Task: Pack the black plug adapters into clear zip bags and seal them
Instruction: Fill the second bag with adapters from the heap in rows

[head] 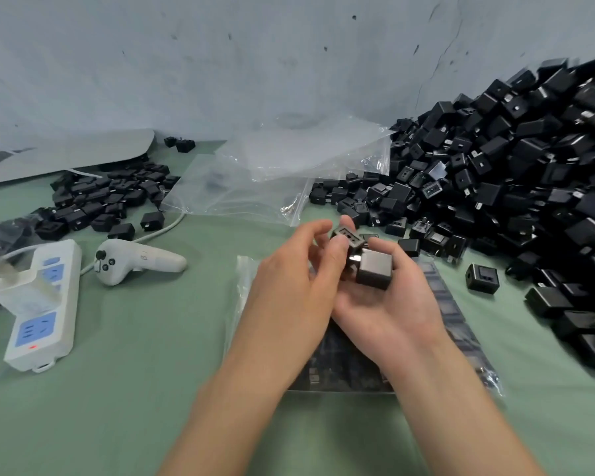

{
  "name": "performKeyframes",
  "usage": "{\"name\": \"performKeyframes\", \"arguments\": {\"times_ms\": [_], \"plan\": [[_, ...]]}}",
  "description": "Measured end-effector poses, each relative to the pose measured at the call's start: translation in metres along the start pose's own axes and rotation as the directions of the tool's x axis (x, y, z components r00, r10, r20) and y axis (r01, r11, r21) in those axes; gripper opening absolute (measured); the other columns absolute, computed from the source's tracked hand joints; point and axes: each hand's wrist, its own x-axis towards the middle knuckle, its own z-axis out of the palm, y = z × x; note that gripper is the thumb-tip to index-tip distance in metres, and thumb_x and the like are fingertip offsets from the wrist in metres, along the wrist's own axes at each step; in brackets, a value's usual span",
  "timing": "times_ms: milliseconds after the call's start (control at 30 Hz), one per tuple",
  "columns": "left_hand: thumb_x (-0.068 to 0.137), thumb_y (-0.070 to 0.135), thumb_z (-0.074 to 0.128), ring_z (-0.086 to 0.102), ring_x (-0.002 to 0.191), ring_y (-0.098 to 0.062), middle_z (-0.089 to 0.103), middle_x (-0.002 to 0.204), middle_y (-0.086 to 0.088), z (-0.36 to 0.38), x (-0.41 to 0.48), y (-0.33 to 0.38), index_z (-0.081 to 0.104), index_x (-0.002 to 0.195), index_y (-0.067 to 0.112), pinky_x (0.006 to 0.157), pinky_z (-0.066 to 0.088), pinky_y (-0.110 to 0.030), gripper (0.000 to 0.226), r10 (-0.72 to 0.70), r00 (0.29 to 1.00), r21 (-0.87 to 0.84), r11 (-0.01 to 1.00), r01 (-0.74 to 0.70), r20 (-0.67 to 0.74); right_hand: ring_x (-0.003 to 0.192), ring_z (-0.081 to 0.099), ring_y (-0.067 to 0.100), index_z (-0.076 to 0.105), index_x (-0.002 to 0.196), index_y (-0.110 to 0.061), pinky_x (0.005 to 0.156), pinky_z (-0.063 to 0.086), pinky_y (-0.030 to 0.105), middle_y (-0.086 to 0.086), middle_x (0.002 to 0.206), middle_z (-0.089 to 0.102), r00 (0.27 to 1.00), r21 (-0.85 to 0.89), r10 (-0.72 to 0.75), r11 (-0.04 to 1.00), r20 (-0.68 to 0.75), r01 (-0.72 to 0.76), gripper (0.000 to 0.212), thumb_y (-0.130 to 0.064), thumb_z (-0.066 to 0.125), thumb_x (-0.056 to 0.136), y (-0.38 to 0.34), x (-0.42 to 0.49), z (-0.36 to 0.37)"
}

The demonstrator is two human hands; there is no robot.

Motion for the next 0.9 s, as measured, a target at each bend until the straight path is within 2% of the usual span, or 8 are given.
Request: {"name": "performKeyframes", "arguments": {"times_ms": [133,233,300,400,533,633,800,900], "plan": [[0.093,0.051,0.058,0.062,0.074,0.003,0.065,0.085,0.024,0.004,0.006,-0.003,0.063,0.113,0.042,0.061,0.043,-0.013,0.023,-0.060,0.998,-0.064,0.996,0.062,0.033,0.090,0.074,0.036,0.077,0.106,-0.005,0.069,0.061,0.041,0.022,0.109,0.071,0.999,-0.098,0.016,0.995,-0.038,-0.019,0.034,-0.021,0.050,0.094,0.000,0.002,0.001],[0.087,0.056,0.066,0.063,0.081,-0.005,0.065,0.093,0.012,0.003,0.005,-0.008,0.062,0.107,0.039,0.072,0.053,-0.029,0.027,-0.103,0.994,-0.107,0.988,0.107,0.043,0.098,0.072,0.037,0.076,0.109,-0.004,0.075,0.061,0.044,0.024,0.113,0.069,0.999,-0.114,0.038,0.993,-0.033,-0.042,0.036,-0.023,0.049,0.094,-0.003,0.002,0.001],[0.082,0.061,0.068,0.065,0.079,-0.004,0.067,0.095,0.012,0.004,0.002,-0.008,0.058,0.099,0.037,0.069,0.050,-0.024,0.031,-0.112,0.994,-0.123,0.986,0.112,0.012,0.109,0.068,0.039,0.077,0.110,-0.007,0.085,0.059,0.049,0.027,0.119,0.066,0.998,-0.121,0.048,0.991,-0.028,-0.051,0.036,-0.023,0.049,0.094,-0.004,0.002,0.001],[0.079,0.061,0.071,0.059,0.060,0.000,0.067,0.078,0.017,-0.001,0.000,-0.003,0.052,0.087,0.037,0.060,0.044,-0.018,0.032,-0.108,0.989,-0.247,0.966,0.079,-0.103,0.122,0.059,0.043,0.078,0.100,-0.008,0.100,0.050,0.055,0.030,0.127,0.061,0.997,-0.031,0.068,0.997,-0.046,-0.069,0.031,-0.020,0.049,0.095,-0.001,0.000,0.002],[0.082,0.059,0.066,0.057,0.059,-0.009,0.072,0.084,0.000,-0.033,0.005,-0.007,0.057,0.099,0.023,0.054,0.048,-0.026,0.041,-0.150,0.973,-0.399,0.914,0.070,-0.174,0.107,0.066,0.034,0.073,0.094,-0.003,0.088,0.058,0.048,0.025,0.120,0.064,0.996,0.089,0.031,0.996,-0.083,-0.024,0.023,-0.013,0.052,0.094,-0.002,-0.005,0.003],[0.082,0.051,0.064,0.060,0.057,-0.010,0.070,0.083,-0.005,-0.058,0.006,-0.021,0.059,0.101,0.015,0.051,0.052,-0.022,0.041,-0.296,0.936,-0.551,0.822,0.146,-0.193,0.117,0.060,0.032,0.067,0.102,-0.001,0.088,0.059,0.041,0.029,0.130,0.054,0.993,0.048,-0.058,0.997,-0.099,0.063,0.017,-0.008,0.056,0.090,-0.009,-0.007,0.006],[0.093,0.025,0.061,0.072,0.069,-0.013,0.059,0.094,-0.014,-0.080,-0.003,-0.055,0.061,0.098,-0.001,0.065,0.059,-0.022,0.027,-0.509,0.860,-0.706,0.621,0.340,-0.034,0.116,0.064,0.034,0.051,0.128,0.006,0.093,0.057,0.034,0.030,0.135,0.048,0.981,-0.014,-0.174,0.985,-0.090,0.173,0.039,0.003,0.052,0.090,-0.021,-0.005,0.008],[0.094,0.025,0.063,0.072,0.073,-0.016,0.068,0.093,-0.011,-0.083,-0.012,-0.069,0.067,0.096,0.004,0.064,0.059,-0.026,0.022,-0.569,0.822,-0.633,0.635,0.443,0.005,0.105,0.070,0.036,0.050,0.128,0.007,0.089,0.059,0.032,0.033,0.129,0.052,0.970,-0.024,-0.216,0.976,-0.108,0.214,0.036,0.005,0.050,0.092,-0.025,-0.004,0.008]]}}
